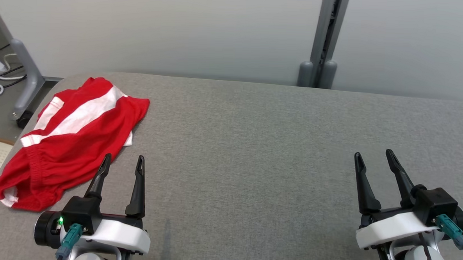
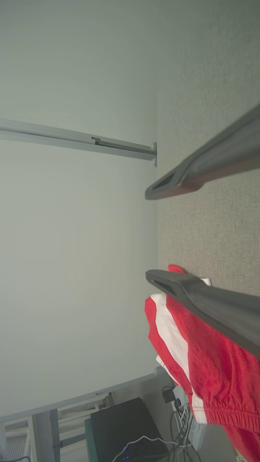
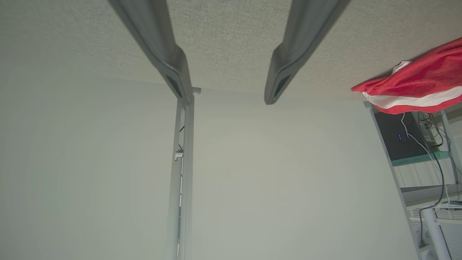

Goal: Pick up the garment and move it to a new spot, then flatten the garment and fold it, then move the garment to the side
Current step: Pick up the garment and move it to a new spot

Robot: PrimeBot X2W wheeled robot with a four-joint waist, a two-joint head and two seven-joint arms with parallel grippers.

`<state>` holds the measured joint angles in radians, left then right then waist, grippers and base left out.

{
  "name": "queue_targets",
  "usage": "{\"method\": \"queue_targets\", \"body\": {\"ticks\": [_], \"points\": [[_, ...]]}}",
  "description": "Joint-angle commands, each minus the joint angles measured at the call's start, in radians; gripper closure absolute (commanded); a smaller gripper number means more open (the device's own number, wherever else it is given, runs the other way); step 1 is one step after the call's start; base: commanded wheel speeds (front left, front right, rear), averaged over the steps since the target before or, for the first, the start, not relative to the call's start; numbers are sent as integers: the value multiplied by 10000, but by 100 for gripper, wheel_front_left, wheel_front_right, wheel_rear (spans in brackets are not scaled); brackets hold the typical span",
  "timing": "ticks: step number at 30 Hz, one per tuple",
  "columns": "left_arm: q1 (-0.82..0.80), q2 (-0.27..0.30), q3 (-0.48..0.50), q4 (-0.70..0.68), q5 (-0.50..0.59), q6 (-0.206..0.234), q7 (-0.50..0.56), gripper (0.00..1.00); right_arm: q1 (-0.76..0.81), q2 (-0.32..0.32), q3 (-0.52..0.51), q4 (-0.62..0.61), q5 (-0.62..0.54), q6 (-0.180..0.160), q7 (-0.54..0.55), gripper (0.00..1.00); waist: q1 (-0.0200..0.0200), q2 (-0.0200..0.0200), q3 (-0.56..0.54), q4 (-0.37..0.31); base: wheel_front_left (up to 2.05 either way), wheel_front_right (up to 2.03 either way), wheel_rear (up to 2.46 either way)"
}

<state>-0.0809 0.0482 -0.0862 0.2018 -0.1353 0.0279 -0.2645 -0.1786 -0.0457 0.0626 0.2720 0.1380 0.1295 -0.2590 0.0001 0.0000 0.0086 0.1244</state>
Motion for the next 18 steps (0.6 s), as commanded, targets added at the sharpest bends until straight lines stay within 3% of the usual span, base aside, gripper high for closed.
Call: {"method": "queue_targets", "body": {"ticks": [1, 18], "points": [[11, 41, 54, 3, -81, 48, -28, 0, 35, -85, 0, -17, 61, 22, -71, 0, -1, 0, -36, 375, 0, 0, 0], [244, 38, 374, 131, -21, 67, -28, 0, 213, -84, 370, 73, 371, 22, -68, 0, -1, 0, -232, 2537, 0, 0, 0]]}}
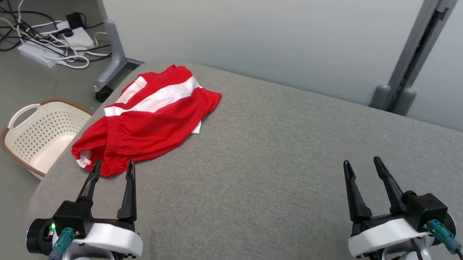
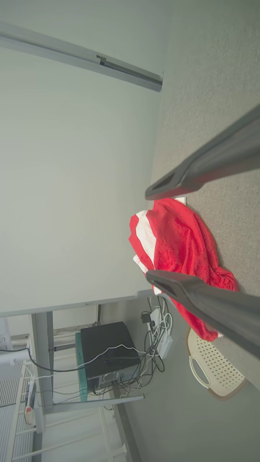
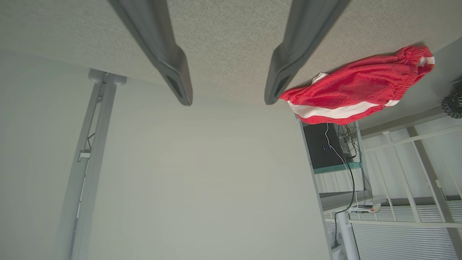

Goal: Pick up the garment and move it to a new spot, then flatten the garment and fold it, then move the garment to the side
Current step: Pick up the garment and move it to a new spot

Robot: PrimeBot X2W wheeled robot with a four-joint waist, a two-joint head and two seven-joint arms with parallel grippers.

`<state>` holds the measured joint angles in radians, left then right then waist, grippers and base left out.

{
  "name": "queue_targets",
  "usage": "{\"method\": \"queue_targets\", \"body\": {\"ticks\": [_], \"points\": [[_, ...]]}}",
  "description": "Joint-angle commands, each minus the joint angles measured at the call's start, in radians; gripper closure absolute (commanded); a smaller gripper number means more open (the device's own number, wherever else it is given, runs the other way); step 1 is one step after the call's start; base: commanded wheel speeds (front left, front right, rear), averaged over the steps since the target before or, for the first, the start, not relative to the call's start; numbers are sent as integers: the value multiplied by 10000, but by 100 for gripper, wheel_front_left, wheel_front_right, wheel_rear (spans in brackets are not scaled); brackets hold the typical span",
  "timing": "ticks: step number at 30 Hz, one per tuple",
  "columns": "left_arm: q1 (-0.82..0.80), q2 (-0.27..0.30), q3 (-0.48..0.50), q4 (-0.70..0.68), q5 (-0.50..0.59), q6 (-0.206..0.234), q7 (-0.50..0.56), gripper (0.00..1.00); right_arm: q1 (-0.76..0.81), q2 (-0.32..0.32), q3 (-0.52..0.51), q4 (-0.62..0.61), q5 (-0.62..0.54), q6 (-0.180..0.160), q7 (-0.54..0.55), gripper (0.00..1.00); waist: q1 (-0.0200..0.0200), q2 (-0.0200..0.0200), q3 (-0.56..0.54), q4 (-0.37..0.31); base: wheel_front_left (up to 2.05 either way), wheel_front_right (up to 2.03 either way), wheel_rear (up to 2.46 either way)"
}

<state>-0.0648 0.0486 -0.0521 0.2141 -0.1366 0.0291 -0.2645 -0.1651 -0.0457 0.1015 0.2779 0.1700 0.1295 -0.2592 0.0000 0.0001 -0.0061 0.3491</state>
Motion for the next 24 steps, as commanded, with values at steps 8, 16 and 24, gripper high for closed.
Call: {"method": "queue_targets", "body": {"ticks": [8, 16, 24], "points": [[139, 39, 330, -13, 111, 37, -28, 0, 239, -85, 288, 12, 278, 23, -65, 0, 0, -1, -294, 1129, 0, 0, 0], [325, 61, 721, -152, 135, -3, -28, 0, 129, -87, 566, 47, 384, 23, -60, 0, 0, -1, -278, 1510, 0, 0, 0], [309, 55, 842, -215, 134, 5, -28, 0, 23, -85, 653, 105, 416, 23, -60, 0, 0, -1, -244, 1529, 0, 0, 0]]}}
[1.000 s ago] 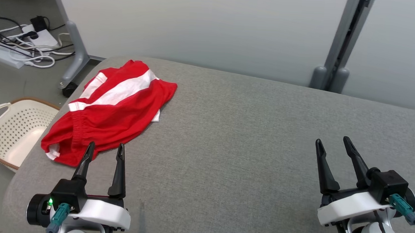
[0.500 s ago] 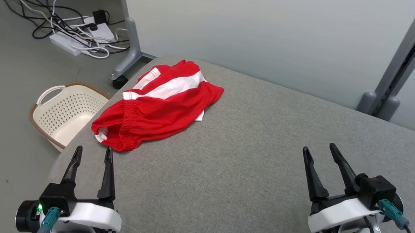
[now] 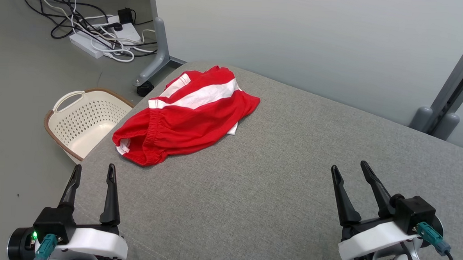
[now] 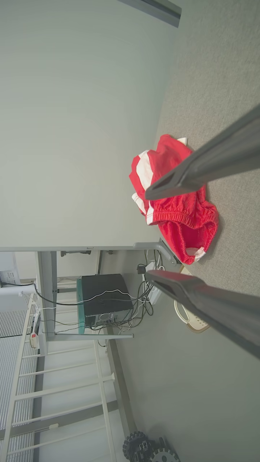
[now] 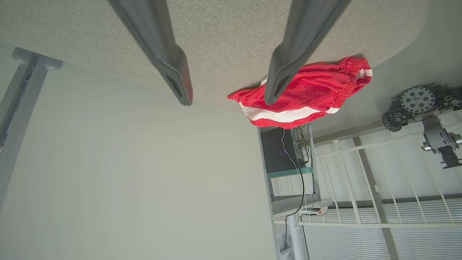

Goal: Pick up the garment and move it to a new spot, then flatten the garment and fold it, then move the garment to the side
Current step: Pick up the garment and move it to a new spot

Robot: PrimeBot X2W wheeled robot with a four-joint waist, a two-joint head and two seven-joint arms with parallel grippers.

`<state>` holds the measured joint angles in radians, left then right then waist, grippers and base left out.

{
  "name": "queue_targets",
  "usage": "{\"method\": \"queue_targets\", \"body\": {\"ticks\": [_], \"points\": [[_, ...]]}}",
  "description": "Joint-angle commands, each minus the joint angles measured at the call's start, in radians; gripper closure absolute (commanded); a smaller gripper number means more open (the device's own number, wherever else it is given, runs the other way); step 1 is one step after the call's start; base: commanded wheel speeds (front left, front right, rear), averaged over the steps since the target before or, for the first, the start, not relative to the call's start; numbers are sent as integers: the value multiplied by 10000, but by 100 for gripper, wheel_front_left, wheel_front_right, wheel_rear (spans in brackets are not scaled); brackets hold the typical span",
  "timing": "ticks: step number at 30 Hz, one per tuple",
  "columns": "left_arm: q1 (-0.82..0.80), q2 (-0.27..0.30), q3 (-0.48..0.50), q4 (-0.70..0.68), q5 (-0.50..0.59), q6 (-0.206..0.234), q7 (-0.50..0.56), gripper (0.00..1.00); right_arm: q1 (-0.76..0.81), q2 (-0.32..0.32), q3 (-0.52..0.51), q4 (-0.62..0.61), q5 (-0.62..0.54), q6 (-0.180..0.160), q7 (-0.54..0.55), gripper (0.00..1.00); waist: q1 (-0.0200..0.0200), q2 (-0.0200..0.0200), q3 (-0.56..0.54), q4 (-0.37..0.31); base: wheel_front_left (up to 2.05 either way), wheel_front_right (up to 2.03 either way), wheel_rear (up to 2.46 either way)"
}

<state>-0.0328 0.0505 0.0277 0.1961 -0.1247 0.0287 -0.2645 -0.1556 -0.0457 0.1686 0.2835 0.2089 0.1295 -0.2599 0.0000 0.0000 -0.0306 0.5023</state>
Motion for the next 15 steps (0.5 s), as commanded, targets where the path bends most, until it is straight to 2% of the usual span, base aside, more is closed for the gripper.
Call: {"method": "queue_targets", "body": {"ticks": [1, 9, 15], "points": [[-37, 34, 56, -11, -5, -16, -28, 0, -64, -85, -26, 45, 35, 23, -52, 0, 0, 0, 6, -8, 0, 0, 0], [-675, 280, 120, 343, -370, -617, -20, 0, -156, -92, -113, -167, -33, 23, -52, 0, 0, 0, 275, -326, 0, 0, 0], [-1848, 865, 335, 705, -1220, -1195, 945, 0, -412, -87, -133, -239, -142, 23, -51, 0, 0, 0, 752, -905, 0, 0, 0]]}}
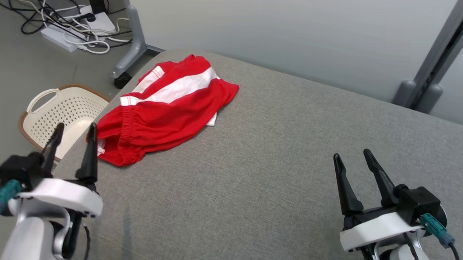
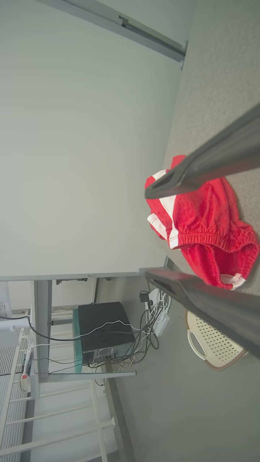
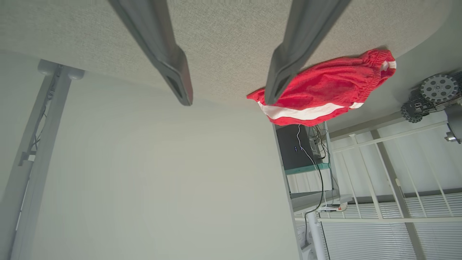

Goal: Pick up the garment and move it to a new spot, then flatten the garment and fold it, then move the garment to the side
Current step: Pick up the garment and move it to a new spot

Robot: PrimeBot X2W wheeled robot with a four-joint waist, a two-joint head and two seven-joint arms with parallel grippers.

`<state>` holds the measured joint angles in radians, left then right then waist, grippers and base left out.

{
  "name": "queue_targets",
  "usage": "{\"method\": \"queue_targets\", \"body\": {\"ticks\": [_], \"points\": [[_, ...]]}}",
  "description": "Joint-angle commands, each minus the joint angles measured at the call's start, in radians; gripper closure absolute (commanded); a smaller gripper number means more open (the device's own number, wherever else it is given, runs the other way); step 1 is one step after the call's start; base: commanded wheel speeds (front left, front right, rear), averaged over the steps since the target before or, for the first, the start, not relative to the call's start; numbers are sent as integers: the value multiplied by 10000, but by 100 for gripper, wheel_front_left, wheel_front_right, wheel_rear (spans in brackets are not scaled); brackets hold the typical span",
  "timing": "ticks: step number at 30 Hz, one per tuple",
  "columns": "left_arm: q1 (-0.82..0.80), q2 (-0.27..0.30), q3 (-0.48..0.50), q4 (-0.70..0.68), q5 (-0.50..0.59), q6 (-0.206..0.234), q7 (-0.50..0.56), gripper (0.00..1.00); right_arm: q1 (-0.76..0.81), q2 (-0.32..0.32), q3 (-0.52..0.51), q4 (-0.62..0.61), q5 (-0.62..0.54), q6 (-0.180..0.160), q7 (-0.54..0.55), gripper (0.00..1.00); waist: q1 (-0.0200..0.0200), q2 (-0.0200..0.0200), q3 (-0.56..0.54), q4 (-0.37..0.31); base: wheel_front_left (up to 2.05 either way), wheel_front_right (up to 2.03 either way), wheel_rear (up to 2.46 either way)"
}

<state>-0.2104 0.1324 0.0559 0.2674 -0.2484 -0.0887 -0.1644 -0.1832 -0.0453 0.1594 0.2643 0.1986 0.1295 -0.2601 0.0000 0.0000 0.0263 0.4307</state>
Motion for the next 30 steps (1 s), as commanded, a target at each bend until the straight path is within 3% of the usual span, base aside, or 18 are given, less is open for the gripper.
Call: {"method": "queue_targets", "body": {"ticks": [1, 17, 23, 30], "points": [[-311, 210, 74, 83, -81, -85, 163, 0, -202, -91, -52, -53, -60, 23, -49, 0, 0, 0, 273, -292, 0, 0, 0], [-3598, 2852, 608, 3396, -2450, -415, 4299, 0, -1080, -91, -171, -259, -533, 23, -49, 0, 0, 0, 1781, -2647, 0, 0, 0], [-4249, 3566, 635, 4707, -3295, -437, 5420, 0, -1319, -87, -317, -447, -643, 23, -49, 0, 0, 0, 2299, -3388, 0, 0, 0], [-4774, 4213, 759, 6180, -3909, -424, 6034, 0, -1519, -87, -355, -626, -656, 23, -49, 0, 0, 0, 2804, -4019, 0, 0, 0]]}}
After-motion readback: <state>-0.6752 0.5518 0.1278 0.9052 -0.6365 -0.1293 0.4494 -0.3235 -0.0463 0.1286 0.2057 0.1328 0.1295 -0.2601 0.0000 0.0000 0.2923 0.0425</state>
